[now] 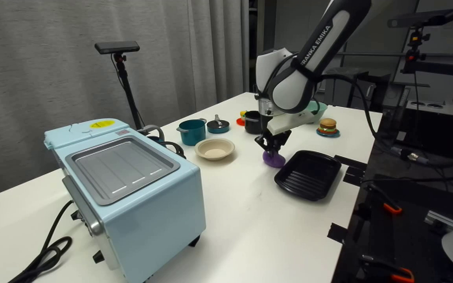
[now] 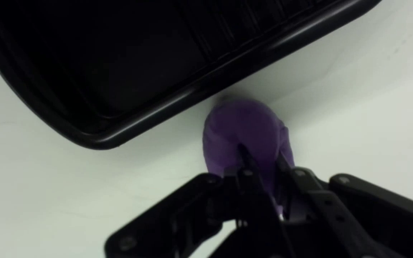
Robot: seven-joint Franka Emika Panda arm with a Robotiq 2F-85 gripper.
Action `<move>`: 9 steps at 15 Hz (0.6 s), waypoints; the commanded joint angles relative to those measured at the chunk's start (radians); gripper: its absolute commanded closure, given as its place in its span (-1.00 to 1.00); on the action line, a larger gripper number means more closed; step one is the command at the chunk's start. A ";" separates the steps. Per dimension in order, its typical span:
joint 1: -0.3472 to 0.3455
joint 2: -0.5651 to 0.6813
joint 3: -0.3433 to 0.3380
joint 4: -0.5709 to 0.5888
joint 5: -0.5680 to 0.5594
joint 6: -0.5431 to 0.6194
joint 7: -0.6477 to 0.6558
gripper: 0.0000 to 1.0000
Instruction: Take the purple object in the bowl and put it on the table
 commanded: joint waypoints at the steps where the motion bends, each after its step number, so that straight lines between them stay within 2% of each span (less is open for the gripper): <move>1: 0.046 0.047 -0.039 0.044 -0.036 0.003 0.067 0.23; 2: 0.048 0.042 -0.039 0.050 -0.030 -0.007 0.068 0.20; 9: 0.043 -0.031 -0.040 0.037 -0.030 -0.032 0.040 -0.83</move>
